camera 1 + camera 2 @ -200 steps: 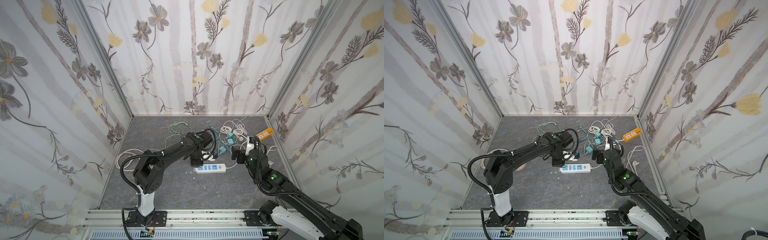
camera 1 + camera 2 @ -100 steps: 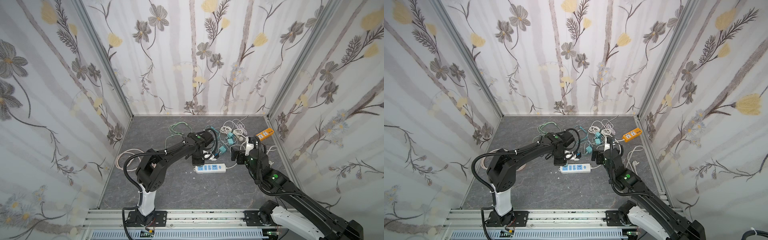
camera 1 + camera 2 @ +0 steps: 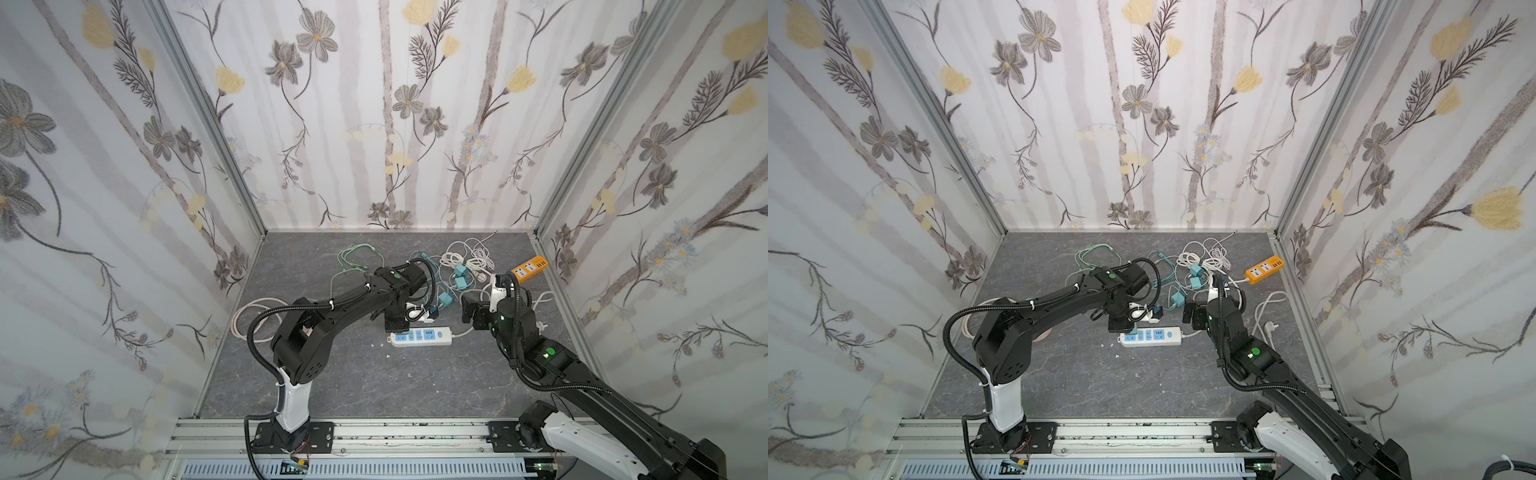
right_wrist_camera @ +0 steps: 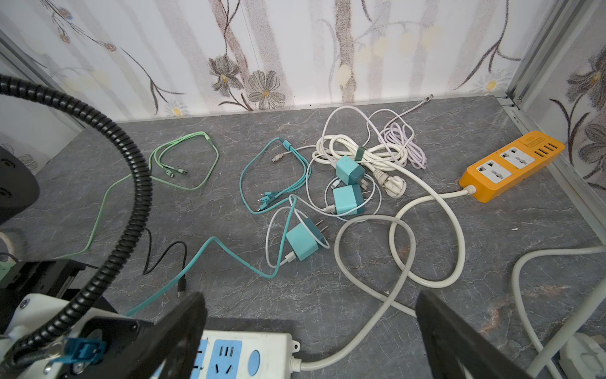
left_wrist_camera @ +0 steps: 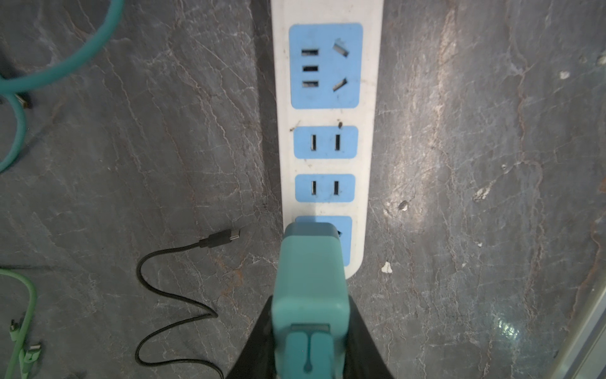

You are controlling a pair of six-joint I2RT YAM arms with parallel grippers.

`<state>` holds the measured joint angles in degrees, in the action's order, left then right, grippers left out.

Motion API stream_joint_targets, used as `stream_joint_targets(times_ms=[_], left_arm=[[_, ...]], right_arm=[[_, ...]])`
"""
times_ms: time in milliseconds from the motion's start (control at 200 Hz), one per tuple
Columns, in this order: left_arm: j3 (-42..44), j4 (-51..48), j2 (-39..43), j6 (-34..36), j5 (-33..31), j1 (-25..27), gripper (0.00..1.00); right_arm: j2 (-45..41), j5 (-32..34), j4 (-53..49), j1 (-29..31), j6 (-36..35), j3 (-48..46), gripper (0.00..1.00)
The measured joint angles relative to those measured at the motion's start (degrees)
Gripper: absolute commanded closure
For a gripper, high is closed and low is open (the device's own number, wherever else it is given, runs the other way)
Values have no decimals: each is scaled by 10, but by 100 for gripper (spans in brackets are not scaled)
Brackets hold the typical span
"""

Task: Insert the plug
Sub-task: 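Lower the teal charger prongs into the strip's end socket with the left gripper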

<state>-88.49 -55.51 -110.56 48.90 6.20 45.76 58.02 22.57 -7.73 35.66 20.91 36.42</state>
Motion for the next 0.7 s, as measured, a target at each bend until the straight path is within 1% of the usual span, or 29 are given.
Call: stream_joint_targets(times_ms=[700], left_arm=[[-12,-28,-4,6,-12,0,100]], right_arm=[[9,-11,-2,0,0,6,1]])
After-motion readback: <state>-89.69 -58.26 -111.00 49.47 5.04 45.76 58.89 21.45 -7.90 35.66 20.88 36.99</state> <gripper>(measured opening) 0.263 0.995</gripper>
